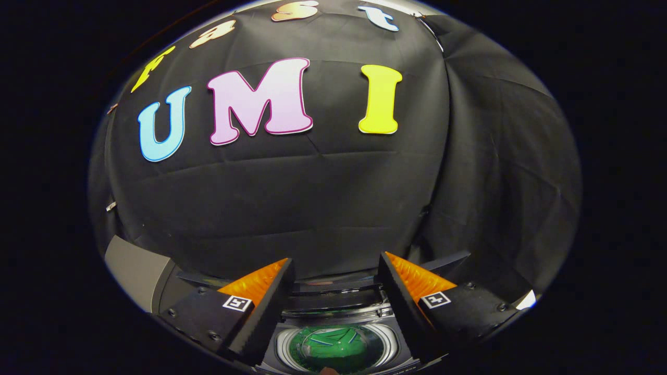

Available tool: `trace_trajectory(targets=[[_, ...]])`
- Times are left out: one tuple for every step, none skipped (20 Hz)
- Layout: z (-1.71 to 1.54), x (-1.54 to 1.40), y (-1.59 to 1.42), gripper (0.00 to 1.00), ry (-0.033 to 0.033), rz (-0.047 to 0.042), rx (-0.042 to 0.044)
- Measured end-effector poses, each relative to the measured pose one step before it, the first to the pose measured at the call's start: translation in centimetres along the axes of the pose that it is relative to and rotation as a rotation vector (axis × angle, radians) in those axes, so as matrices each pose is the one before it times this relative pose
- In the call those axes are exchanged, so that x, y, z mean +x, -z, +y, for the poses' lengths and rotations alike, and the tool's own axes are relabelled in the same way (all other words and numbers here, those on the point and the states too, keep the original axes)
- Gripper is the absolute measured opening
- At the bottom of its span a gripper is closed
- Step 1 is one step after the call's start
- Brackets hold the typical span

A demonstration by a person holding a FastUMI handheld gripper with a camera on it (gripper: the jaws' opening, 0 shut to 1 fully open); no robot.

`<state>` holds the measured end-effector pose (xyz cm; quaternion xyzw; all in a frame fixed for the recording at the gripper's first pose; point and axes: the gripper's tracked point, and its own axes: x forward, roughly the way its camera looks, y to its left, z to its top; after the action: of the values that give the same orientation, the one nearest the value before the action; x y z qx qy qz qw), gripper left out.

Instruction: Put the clothes into the washing machine and then close the washing machine lid.

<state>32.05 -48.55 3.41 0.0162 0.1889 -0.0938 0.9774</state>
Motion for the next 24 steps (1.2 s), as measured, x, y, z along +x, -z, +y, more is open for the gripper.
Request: trace_trajectory(targets=[[-0.093, -0.494, 0.166, 1.00, -0.00044, -0.00792, -0.00251], [-0.053, -0.456, 0.129, 1.00, -0.00239, -0.00400, -0.00020], [-0.068, -0.274, 0.226, 1.00, -0.00066, -0.00037, 0.00610], [0.043, -0.334, 0.120, 1.00, 0.00052, 0.00079, -0.00212], [-0.038, -0.335, 0.354, 1.00, 0.00100, 0.00905, -0.00904], [-0.099, -0.351, 0.212, 1.00, 0.00032, 0.00259, -0.00388], [-0.058, -0.255, 0.062, 1.00, -0.00005, -0.00316, 0.00306], [-0.025, -0.212, -0.027, 1.00, 0.00117, -0.00586, 0.00686], [0.241, -0.317, -0.034, 1.00, 0.00073, -0.00292, 0.00247], [-0.007, -0.189, 0.167, 1.00, 0.00170, 0.00436, -0.00175], [-0.076, -0.144, 0.342, 1.00, 0.00120, 0.00749, -0.00814], [0.008, -0.155, 0.069, 1.00, 0.00366, 0.00138, -0.00084], [-0.064, -0.161, 0.012, 1.00, 0.00054, -0.00255, -0.00131], [0.004, -0.155, -0.015, 1.00, -0.00083, -0.00330, 0.00487], [0.020, -0.122, 0.006, 1.00, -0.00057, -0.00643, 0.00418], [0.012, -0.082, 0.106, 1.00, -0.00095, -0.00456, -0.00049], [-0.023, -0.118, 0.157, 1.00, 0.00084, 0.00472, -0.00073], [0.008, -0.130, 0.175, 1.00, 0.00308, 0.00327, -0.00271], [-0.144, -0.167, 0.263, 1.00, 0.00331, -0.00107, -0.00327], [-0.053, -0.164, 0.062, 1.00, 0.00348, -0.00257, 0.00280], [0.046, -0.243, 0.122, 1.00, -0.00181, 0.00266, -0.00096], [-0.036, -0.114, 0.408, 1.00, -0.00504, 0.01016, -0.00371], [-0.151, -0.071, 0.692, 1.00, 0.00024, 0.01996, -0.00220], [-0.129, 0.018, 1.225, 1.00, -0.00360, 0.03704, -0.00142]])
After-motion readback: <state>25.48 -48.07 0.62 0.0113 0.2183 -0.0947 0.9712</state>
